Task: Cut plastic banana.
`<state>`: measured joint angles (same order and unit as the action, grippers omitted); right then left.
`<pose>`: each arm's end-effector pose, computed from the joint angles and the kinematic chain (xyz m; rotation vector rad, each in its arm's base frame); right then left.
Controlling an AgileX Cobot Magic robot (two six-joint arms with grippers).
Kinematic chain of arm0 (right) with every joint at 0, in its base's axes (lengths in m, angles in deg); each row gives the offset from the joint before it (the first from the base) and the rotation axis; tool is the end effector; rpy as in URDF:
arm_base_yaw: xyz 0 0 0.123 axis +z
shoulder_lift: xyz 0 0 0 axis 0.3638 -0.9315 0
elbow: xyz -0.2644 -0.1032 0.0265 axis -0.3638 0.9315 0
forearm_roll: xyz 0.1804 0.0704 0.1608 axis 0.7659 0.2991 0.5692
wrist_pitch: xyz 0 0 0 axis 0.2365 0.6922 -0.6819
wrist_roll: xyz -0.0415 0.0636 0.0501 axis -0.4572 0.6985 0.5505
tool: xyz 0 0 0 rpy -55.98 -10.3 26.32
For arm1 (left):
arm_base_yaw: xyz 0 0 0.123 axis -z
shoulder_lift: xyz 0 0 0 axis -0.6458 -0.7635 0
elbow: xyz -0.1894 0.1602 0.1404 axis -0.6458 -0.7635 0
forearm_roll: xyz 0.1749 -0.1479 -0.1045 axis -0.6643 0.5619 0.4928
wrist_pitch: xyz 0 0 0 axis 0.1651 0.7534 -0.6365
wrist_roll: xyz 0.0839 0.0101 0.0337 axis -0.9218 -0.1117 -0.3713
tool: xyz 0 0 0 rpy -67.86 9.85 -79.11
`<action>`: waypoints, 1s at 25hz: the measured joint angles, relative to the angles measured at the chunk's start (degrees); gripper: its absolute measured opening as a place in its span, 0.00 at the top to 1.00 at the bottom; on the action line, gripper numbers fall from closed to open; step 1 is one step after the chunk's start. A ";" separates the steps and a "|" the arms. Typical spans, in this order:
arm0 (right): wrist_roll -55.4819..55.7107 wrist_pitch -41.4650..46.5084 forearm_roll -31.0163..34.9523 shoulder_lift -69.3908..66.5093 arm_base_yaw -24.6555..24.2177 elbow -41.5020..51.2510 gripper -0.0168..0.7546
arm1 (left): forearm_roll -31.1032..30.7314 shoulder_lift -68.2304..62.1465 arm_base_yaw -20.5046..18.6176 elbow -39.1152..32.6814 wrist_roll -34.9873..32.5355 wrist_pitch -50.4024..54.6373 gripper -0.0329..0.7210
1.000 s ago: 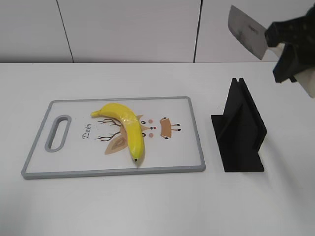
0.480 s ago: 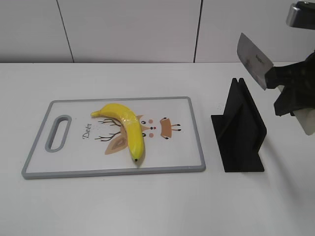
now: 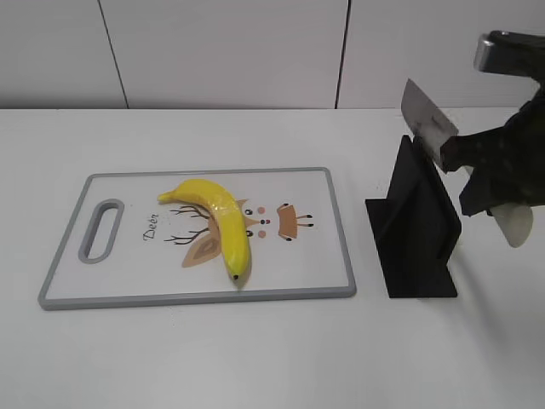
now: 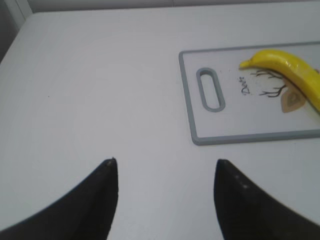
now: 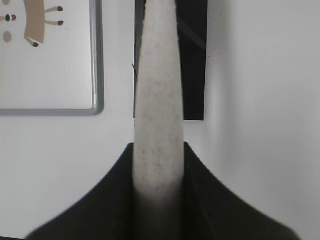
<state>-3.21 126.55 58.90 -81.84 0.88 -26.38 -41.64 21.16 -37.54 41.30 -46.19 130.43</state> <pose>0.2425 0.1027 0.2555 -0.0241 2.7744 0.2557 -0.0045 -0.0073 0.2753 0.2353 2.0601 -0.0338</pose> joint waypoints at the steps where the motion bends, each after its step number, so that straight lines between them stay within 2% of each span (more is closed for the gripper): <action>1: 0.00 0.00 0.18 -0.89 0.00 0.00 0.76 | 0.14 0.52 0.00 0.00 0.00 0.08 0.21; 10: -0.82 -0.41 1.09 -7.58 0.00 -0.06 0.76 | 0.78 0.83 0.00 -0.25 0.00 0.21 0.23; 14: -3.23 0.15 4.25 -7.64 -0.06 -0.11 0.75 | 0.78 0.83 0.00 -0.36 0.00 0.27 0.24; 16: -4.63 1.02 5.75 -7.55 -0.07 -0.05 0.67 | 0.78 0.83 0.00 -0.36 0.00 0.27 0.24; 21: -5.83 4.64 6.65 -3.83 -0.01 0.00 0.23 | 0.78 0.83 0.00 -0.36 0.00 0.27 0.25; 22: -5.88 5.55 6.01 -2.20 -0.01 0.00 0.19 | 0.78 0.83 0.00 -0.36 0.00 0.27 0.25; 25: -7.70 9.27 4.66 3.91 -0.01 0.00 0.15 | 0.78 0.83 0.00 -0.36 0.00 0.27 0.25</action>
<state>-10.91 135.82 63.57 -77.94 0.87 -26.38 -40.86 22.00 -37.54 40.94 -46.19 130.70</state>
